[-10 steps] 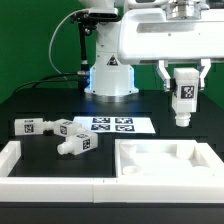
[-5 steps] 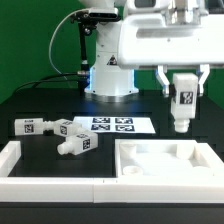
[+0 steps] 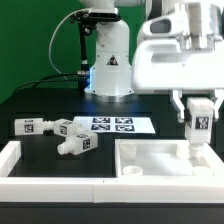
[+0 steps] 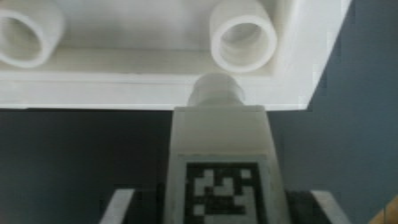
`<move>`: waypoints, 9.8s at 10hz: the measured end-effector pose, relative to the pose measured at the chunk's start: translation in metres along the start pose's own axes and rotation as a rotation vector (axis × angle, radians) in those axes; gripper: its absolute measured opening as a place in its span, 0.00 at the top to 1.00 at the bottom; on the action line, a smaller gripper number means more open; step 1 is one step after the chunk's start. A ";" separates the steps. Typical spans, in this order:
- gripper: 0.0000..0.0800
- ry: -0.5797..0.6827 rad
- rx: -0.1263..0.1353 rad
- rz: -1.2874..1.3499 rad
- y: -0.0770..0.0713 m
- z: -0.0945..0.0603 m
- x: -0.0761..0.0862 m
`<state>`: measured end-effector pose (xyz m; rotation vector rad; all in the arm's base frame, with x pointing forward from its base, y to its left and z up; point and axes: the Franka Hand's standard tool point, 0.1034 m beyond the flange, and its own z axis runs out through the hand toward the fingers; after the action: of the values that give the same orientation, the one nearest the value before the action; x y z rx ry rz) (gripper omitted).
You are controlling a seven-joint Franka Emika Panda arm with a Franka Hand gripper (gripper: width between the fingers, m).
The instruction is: Assemble one leg
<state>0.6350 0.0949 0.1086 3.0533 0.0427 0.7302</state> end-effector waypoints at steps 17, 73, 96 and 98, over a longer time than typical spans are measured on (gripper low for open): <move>0.64 -0.012 -0.003 -0.037 -0.018 0.032 -0.025; 0.64 -0.286 -0.174 0.755 -0.011 0.037 -0.004; 0.37 -0.329 -0.034 0.285 -0.009 0.040 -0.005; 0.56 -0.327 -0.056 0.422 -0.010 0.040 -0.005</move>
Offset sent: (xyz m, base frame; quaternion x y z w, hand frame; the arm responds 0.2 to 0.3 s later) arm 0.0000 0.0000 0.0000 0.0000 0.0000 0.0000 1.0000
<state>0.6486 0.1046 0.0704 3.1097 -0.6233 0.2153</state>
